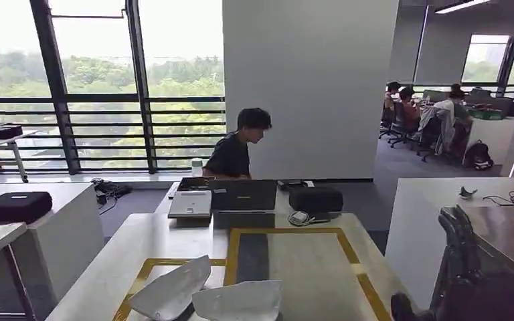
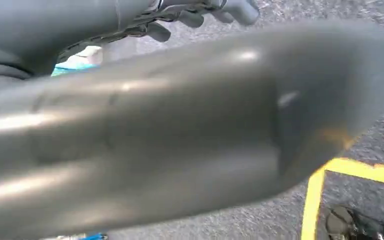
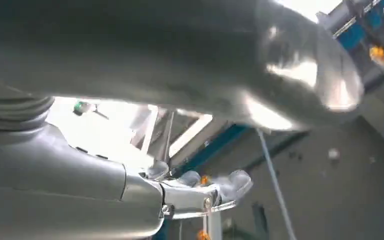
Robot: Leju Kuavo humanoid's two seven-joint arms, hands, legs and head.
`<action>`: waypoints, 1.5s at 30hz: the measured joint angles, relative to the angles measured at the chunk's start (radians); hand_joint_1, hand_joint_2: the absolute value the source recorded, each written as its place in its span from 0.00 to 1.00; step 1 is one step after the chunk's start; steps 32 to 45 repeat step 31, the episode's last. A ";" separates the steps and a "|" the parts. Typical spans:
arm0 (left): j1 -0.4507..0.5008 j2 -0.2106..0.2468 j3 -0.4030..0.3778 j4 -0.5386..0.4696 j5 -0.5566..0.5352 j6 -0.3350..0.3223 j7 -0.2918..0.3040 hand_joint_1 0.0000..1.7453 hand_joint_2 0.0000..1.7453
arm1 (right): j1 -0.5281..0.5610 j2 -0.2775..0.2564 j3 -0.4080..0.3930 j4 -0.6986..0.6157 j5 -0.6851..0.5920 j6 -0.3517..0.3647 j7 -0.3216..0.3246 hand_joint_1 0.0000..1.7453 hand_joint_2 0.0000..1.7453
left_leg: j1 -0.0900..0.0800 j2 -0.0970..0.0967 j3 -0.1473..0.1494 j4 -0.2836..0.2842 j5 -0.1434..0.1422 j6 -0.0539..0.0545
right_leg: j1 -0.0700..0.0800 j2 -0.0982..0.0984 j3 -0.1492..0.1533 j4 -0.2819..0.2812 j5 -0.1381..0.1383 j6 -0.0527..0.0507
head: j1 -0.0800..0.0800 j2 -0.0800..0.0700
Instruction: Take the parts from the cabinet and place them on the table.
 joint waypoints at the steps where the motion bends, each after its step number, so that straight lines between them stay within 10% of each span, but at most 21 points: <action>1: 0.000 -0.001 0.000 0.000 0.004 0.000 0.000 0.00 0.00 | 0.004 -0.003 -0.008 -0.004 0.006 0.003 0.011 0.00 0.00 | -0.003 -0.001 -0.003 -0.007 0.008 -0.008 | -0.004 -0.001 -0.004 -0.006 0.010 -0.010 | 0.001 0.000; 2: 0.002 -0.001 0.001 0.000 0.005 -0.001 -0.001 0.00 0.00 | 0.005 -0.005 -0.021 -0.006 0.010 0.006 0.019 0.00 0.00 | 0.002 -0.003 -0.009 0.005 -0.004 -0.011 | -0.010 -0.006 -0.013 -0.011 0.027 -0.017 | 0.002 0.000; 6: 0.010 -0.008 0.005 0.002 0.013 -0.002 0.000 0.00 0.00 | 0.049 -0.031 -0.111 -0.026 0.047 0.042 0.059 0.00 0.00 | 0.003 -0.008 -0.063 0.242 -0.229 -0.025 | -0.009 -0.006 -0.073 -0.012 0.078 -0.027 | -0.003 0.000; 7: 0.013 -0.008 0.006 0.002 0.015 -0.002 0.003 0.00 0.00 | 0.068 -0.042 -0.139 -0.027 0.054 0.053 0.068 0.00 0.00 | 0.003 -0.008 -0.062 0.288 -0.232 -0.027 | -0.009 -0.007 -0.084 -0.011 0.089 -0.025 | -0.003 0.000; 9: 0.018 -0.010 0.008 0.002 0.017 -0.004 0.010 0.00 0.00 | 0.116 -0.071 -0.204 -0.026 0.055 0.070 0.078 0.00 0.00 | 0.003 -0.008 -0.015 0.277 -0.168 -0.023 | -0.009 -0.011 -0.116 -0.009 0.114 -0.019 | -0.004 0.000; 11: 0.021 -0.011 0.008 0.002 0.016 -0.008 0.020 0.00 0.00 | 0.165 -0.104 -0.294 -0.024 0.034 0.088 0.069 0.00 0.00 | 0.003 -0.010 0.105 0.129 -0.126 -0.016 | -0.010 -0.015 -0.144 -0.006 0.135 -0.010 | -0.005 0.000; 13: 0.021 -0.015 0.008 0.002 0.011 -0.009 0.024 0.00 0.00 | 0.216 -0.135 -0.386 -0.014 0.013 0.106 0.063 0.00 0.00 | -0.003 -0.023 0.200 -0.018 -0.191 -0.001 | -0.007 -0.019 -0.151 -0.001 0.150 0.005 | -0.003 0.000; 17: 0.031 -0.023 0.008 0.003 -0.002 -0.010 0.031 0.00 0.00 | 0.299 -0.174 -0.545 0.053 -0.002 0.222 0.104 0.00 0.00 | -0.005 -0.016 0.169 -0.021 -0.156 0.039 | -0.016 -0.017 -0.148 -0.019 0.178 0.036 | -0.002 0.000; 20: 0.032 -0.021 0.008 0.001 -0.012 -0.010 0.027 0.00 0.00 | 0.315 -0.201 -0.651 0.202 -0.065 0.353 0.095 0.00 0.00 | -0.007 -0.008 0.125 -0.021 -0.120 0.055 | -0.017 -0.011 -0.196 0.128 0.000 0.051 | 0.002 0.000; 22: 0.032 -0.019 0.008 0.001 -0.013 -0.010 0.014 0.00 0.00 | 0.291 -0.209 -0.695 0.381 -0.070 0.372 0.094 0.00 0.00 | -0.011 -0.004 0.096 -0.017 -0.094 0.059 | -0.016 -0.011 -0.220 0.266 -0.058 0.055 | 0.001 0.000; 24: 0.032 -0.017 0.008 0.001 -0.013 -0.010 0.009 0.00 0.00 | 0.285 -0.216 -0.727 0.525 -0.068 0.353 0.072 0.00 0.00 | -0.015 -0.005 0.054 -0.004 -0.070 0.059 | -0.016 -0.010 -0.183 0.286 0.007 0.051 | 0.003 0.000; 26: 0.031 -0.016 0.008 0.001 -0.013 -0.010 0.006 0.00 0.00 | 0.255 -0.224 -0.740 0.632 -0.059 0.327 0.070 0.00 0.00 | -0.019 -0.002 0.024 0.009 -0.055 0.056 | -0.013 -0.010 -0.071 0.160 0.055 0.040 | 0.004 0.000; 28: 0.026 -0.014 0.008 0.000 -0.005 -0.007 -0.007 0.00 0.00 | 0.218 -0.231 -0.760 0.764 -0.066 0.332 0.125 0.00 0.00 | -0.022 0.000 0.011 0.019 -0.038 0.047 | -0.001 -0.013 0.039 -0.018 -0.017 0.018 | 0.004 0.000; 31: 0.025 -0.008 0.008 0.000 -0.013 -0.003 0.017 0.00 0.00 | 0.202 -0.202 -0.809 1.023 -0.104 0.386 0.179 0.00 0.00 | -0.009 0.000 0.013 -0.001 -0.011 0.025 | 0.011 -0.013 0.024 -0.023 0.000 -0.005 | 0.005 0.000; 45: 0.025 -0.008 0.008 0.000 -0.013 -0.003 0.017 0.00 0.00 | 0.202 -0.202 -0.809 1.023 -0.104 0.386 0.179 0.00 0.00 | -0.009 0.000 0.013 -0.001 -0.011 0.025 | 0.011 -0.013 0.024 -0.023 0.000 -0.005 | 0.005 0.000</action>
